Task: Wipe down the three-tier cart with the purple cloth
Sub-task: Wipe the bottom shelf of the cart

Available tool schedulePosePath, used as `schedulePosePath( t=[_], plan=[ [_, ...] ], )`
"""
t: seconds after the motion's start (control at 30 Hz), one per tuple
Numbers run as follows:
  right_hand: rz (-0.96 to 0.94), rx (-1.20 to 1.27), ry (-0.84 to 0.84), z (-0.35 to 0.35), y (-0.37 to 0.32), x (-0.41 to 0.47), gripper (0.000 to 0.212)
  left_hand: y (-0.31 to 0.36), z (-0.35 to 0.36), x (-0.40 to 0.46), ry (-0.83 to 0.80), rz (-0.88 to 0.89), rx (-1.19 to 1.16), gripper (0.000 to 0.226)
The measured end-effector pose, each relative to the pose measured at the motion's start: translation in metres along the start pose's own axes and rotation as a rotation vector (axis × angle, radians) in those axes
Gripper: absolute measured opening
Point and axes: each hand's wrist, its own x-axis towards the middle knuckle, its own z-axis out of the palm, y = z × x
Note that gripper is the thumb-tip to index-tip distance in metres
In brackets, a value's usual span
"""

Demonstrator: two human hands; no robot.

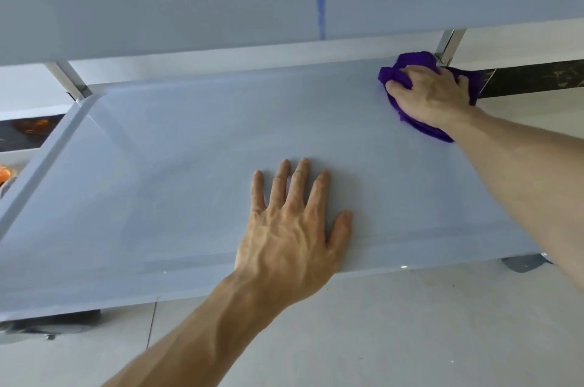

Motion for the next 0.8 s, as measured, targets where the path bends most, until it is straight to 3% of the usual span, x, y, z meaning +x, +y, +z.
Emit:
schedulePosePath(
  t=[0.1,0.33,0.8],
  plan=[
    [0.011,0.044,-0.033,0.008,-0.026,0.005,0.053,0.0,-0.001,0.0,-0.007,0.001,0.015,0.077],
    [-0.31,0.014,-0.114,0.013,-0.044,-0.036,0.06,-0.002,-0.003,0.002,0.027,0.008,-0.022,0.073],
    [-0.565,0.041,-0.228,-0.034,0.017,-0.199,0.057,0.001,-0.008,0.001,0.021,0.008,0.003,0.072]
  ],
)
